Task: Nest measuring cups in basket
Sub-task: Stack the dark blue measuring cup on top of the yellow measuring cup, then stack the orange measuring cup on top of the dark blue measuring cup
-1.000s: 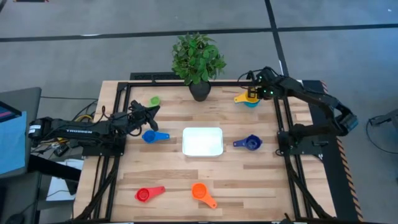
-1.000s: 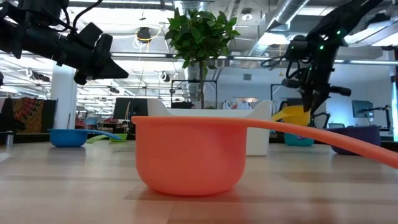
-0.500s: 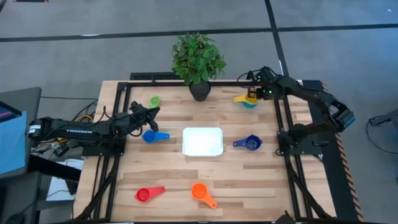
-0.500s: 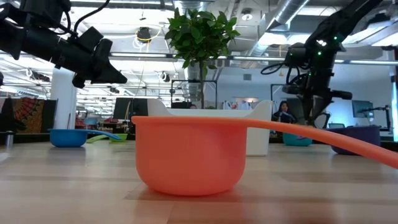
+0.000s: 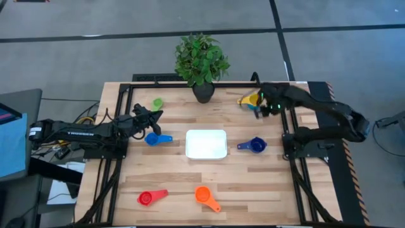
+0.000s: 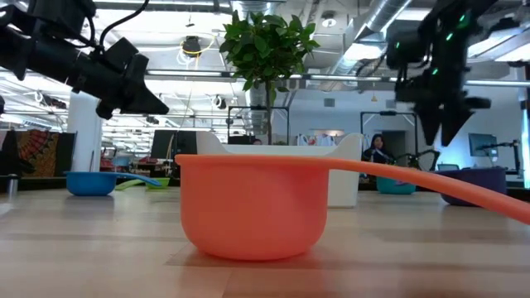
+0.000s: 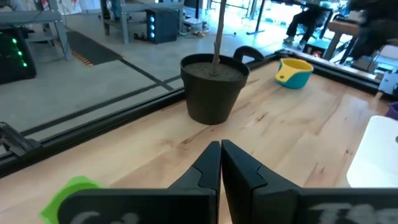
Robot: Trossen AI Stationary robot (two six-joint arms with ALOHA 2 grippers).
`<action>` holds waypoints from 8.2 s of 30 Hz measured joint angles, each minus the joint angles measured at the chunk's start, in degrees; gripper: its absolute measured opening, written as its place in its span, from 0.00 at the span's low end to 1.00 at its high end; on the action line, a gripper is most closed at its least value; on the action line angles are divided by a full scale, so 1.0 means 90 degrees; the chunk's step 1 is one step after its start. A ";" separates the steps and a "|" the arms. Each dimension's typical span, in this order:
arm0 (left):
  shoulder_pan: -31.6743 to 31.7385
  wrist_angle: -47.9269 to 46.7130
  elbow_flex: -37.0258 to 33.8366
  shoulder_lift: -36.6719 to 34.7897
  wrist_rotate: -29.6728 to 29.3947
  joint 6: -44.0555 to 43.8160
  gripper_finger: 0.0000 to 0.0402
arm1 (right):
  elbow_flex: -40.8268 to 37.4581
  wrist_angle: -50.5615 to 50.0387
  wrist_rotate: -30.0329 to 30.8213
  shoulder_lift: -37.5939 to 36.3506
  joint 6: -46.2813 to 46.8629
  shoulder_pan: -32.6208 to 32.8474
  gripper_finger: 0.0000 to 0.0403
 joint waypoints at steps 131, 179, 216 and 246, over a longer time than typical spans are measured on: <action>-0.1328 0.0070 0.0000 0.0001 -0.0203 0.0188 0.11 | 0.1837 0.0107 -0.0666 0.2333 -0.3312 -0.1848 0.21; -0.1333 0.0010 0.0001 0.0000 0.0047 0.0293 0.11 | 0.1733 0.1835 0.1382 0.3151 -0.4093 0.0371 0.18; -0.3949 0.0196 0.0123 0.0144 -0.0099 -0.1553 0.11 | 0.1373 0.3610 0.0027 0.2046 -0.0783 0.5221 0.16; -0.5461 -0.0522 0.2736 0.4466 -0.1604 -0.2176 0.11 | 0.4225 0.4168 -0.0046 0.5710 -0.2063 0.6648 0.53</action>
